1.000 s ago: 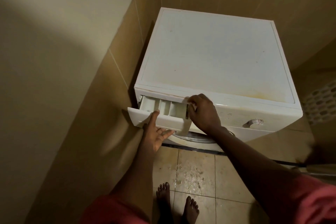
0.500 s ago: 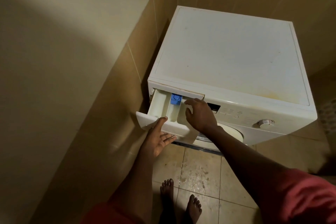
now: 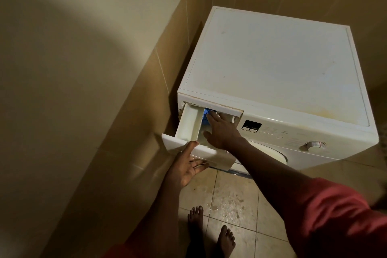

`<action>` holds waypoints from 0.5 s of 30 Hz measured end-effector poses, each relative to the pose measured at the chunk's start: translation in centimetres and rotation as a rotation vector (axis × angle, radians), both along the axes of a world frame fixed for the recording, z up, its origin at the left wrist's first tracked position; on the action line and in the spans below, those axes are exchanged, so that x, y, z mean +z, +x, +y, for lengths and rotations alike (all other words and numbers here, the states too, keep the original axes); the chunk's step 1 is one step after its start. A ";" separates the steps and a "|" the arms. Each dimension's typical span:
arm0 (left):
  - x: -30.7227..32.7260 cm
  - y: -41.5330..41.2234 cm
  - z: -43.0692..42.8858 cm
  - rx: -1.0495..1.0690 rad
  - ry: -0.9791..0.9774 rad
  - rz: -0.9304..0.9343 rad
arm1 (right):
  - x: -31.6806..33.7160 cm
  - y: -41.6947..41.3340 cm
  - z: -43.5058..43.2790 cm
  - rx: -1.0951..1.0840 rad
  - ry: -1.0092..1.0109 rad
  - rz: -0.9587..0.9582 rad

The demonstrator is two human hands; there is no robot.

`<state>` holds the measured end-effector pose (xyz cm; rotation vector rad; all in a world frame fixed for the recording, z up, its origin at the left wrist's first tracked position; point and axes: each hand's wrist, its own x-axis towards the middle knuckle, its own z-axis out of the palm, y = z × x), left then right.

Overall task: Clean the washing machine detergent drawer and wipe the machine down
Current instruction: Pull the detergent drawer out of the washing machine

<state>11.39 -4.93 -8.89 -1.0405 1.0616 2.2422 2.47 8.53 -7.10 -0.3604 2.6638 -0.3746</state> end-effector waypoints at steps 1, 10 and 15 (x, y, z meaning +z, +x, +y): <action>-0.1 0.0 -0.1 -0.007 0.000 -0.002 | 0.0 -0.1 -0.1 0.002 0.017 -0.011; -0.4 -0.3 -0.4 -0.033 0.011 -0.027 | -1.1 -0.2 -0.2 0.022 0.087 -0.010; 0.2 -0.4 -0.2 0.000 0.023 -0.056 | -1.1 -0.2 -0.6 0.029 0.124 0.015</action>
